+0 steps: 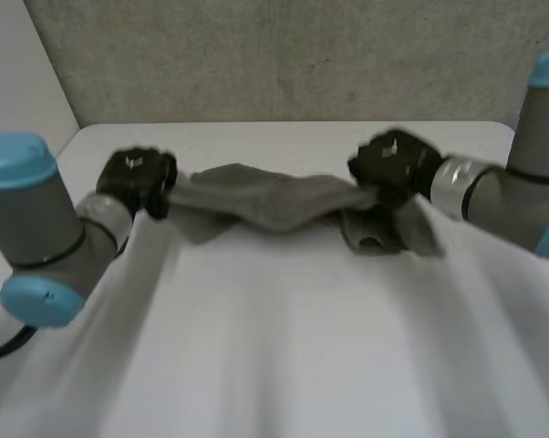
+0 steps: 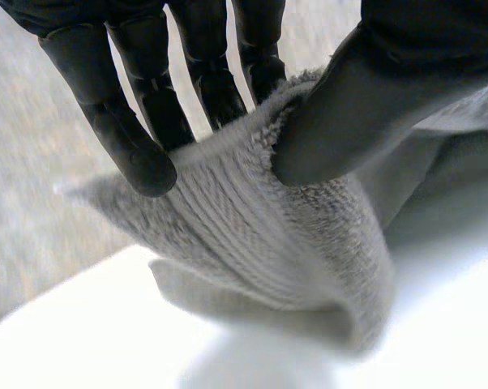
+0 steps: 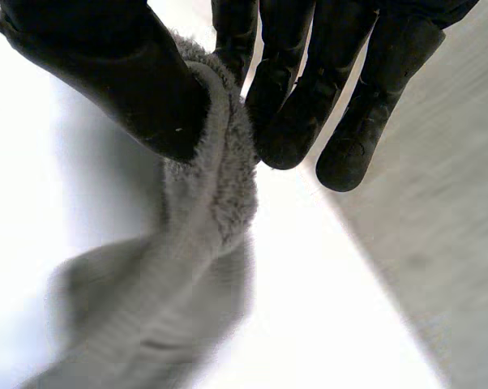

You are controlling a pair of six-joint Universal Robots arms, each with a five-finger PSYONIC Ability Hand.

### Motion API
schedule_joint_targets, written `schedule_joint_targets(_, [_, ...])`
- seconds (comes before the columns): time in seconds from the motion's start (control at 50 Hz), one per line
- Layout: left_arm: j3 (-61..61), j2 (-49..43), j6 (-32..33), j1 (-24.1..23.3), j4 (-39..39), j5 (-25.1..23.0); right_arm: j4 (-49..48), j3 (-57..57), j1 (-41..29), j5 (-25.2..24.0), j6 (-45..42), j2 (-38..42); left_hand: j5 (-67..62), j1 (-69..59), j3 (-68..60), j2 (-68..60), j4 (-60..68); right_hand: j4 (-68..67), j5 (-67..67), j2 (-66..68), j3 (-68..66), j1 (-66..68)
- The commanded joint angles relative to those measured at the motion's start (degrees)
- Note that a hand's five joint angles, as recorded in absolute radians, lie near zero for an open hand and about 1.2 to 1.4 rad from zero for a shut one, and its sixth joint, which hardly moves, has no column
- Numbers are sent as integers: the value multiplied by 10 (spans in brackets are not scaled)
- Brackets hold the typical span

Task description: Fold the towel.

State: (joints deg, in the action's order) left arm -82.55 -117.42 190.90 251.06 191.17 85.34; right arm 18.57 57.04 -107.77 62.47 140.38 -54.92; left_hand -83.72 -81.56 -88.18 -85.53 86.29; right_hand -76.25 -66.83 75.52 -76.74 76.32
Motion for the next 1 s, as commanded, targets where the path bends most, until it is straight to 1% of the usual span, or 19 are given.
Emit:
schedule_joint_targets(0.02, [-61, 19, 26, 15, 3, -4, 12, 111, 4, 8, 42, -62, 137, 16, 82, 55, -63, -37, -32, 45, -33, 37])
schedule_joint_targets(0.1, [-74, 48, 24, 19, -2, -3, 15, 129, 9, 11, 82, -92, 137, 16, 82, 55, -63, -37, -32, 45, -33, 37])
schedule_joint_targets(0.14, [-94, 102, 24, 23, -3, -4, 26, 132, 10, 11, 110, -121, 137, 16, 82, 55, -63, -37, -32, 45, -33, 37])
schedule_joint_targets(0.2, [-102, 136, 24, 23, -3, -9, 35, 127, 10, 11, 119, -143, 137, 16, 82, 55, -63, -37, -32, 45, -33, 37])
schedule_joint_targets(0.24, [-111, 206, 23, 21, -3, -23, 57, 115, 9, 11, 125, -202, 137, 16, 82, 55, -63, -37, -32, 45, -33, 37])
schedule_joint_targets(0.26, [-111, 207, 23, 21, -3, -23, 57, 115, 9, 11, 125, -202, 137, 16, 82, 55, -63, -37, -32, 45, -33, 37])
schedule_joint_targets(0.3, [-104, 275, 22, 18, -1, -26, 77, 79, 10, 12, 127, -245, 137, 16, 82, 55, -63, -37, -32, 45, -33, 37])
schedule_joint_targets(0.44, [-86, 342, -6, 17, -4, -26, 143, -16, 17, 9, 140, -274, 137, 16, 82, 55, -63, -37, -32, 45, -33, 37])
schedule_joint_targets(0.58, [-95, 285, -7, 15, -14, -31, 214, -62, 19, 8, 114, -217, 137, 16, 82, 55, -63, -37, -32, 45, -33, 37])
schedule_joint_targets(0.62, [-90, 221, -6, 16, -25, -31, 235, -66, 15, 10, 74, -164, 137, 16, 82, 55, -63, -37, -32, 45, -33, 37])
schedule_joint_targets(0.68, [-75, 155, -4, 19, -39, -31, 247, -74, 12, 18, 26, -115, 137, 16, 82, 55, -63, -37, -32, 45, -33, 37])
schedule_joint_targets(0.7, [-74, 155, -4, 19, -39, -31, 247, -74, 12, 18, 25, -114, 137, 16, 82, 55, -63, -37, -32, 45, -33, 37])
schedule_joint_targets(0.74, [-37, 90, 1, 18, -52, -31, 248, -94, 7, 41, -17, -57, 137, 16, 82, 55, -63, -37, -32, 45, -33, 37])
schedule_joint_targets(0.8, [-13, 57, 4, 16, -62, -31, 248, -114, -2, 59, -33, -26, 137, 16, 82, 55, -63, -37, -32, 45, -33, 37])
schedule_joint_targets(0.84, [49, 6, 10, 15, -83, -31, 240, -174, -23, 90, -55, 30, 137, 16, 82, 55, -63, -37, -32, 45, -33, 37])
schedule_joint_targets(0.86, [49, 6, 10, 15, -83, -31, 240, -174, -24, 90, -56, 31, 137, 16, 82, 55, -63, -37, -32, 45, -33, 37])
schedule_joint_targets(0.9, [131, -25, 9, 12, -94, -26, 210, -261, -35, 117, -62, 76, 137, 16, 82, 55, -63, -37, -32, 45, -33, 37])
schedule_joint_targets(0.96, [178, -32, 5, 10, -96, -23, 182, -314, -38, 128, -62, 93, 137, 16, 82, 55, -63, -37, -32, 45, -33, 37])
schedule_joint_targets(1.0, [263, -28, 4, 1, -91, -19, 103, -415, -39, 135, -54, 107, 137, 16, 82, 55, -63, -37, -32, 45, -33, 37])
